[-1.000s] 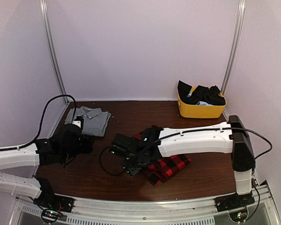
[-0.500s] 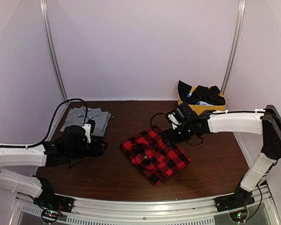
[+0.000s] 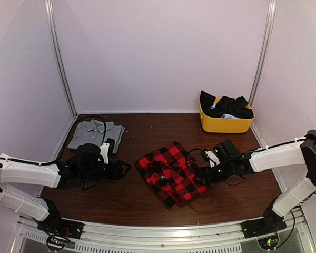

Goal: Fold and stack the long sleeve shirts
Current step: Rotate the square-folded shirt at the center of the board.

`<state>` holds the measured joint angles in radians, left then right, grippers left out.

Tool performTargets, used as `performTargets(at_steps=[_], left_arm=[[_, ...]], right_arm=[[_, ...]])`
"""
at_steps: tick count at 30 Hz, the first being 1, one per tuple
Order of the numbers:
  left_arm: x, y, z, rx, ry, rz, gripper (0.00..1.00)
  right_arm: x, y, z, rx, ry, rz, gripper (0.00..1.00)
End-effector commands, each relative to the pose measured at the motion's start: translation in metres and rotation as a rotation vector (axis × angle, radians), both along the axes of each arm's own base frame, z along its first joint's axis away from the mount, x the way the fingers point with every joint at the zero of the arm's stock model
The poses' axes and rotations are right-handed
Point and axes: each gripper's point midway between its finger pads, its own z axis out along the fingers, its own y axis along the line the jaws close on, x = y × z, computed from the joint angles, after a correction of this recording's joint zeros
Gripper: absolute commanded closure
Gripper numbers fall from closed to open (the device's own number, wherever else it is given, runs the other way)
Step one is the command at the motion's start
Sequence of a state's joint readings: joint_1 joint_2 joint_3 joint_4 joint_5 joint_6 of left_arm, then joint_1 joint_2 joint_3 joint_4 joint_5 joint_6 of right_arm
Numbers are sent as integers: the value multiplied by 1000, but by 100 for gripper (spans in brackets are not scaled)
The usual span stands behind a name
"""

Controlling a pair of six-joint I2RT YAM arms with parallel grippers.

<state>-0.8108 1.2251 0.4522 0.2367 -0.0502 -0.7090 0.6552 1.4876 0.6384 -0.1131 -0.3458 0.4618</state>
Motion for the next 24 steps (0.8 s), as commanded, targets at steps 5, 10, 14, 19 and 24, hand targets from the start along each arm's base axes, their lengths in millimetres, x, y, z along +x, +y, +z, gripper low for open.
performTargets(at_steps=[5,10,14,19,24], left_arm=[[22,26,21,70,-43,143,28],[29,65,36,137,-51,253,26],[24,85,46,147,-61,292,19],[9,77,31,84,13,237,12],[-15,66,12,-68,105,184,9]], right_arm=[[-81,113,27,270,25,191,24],[-127,216,39,294,4,418,24],[-119,235,54,264,-60,461,23],[-63,197,75,191,-152,369,18],[11,160,84,121,-219,259,10]])
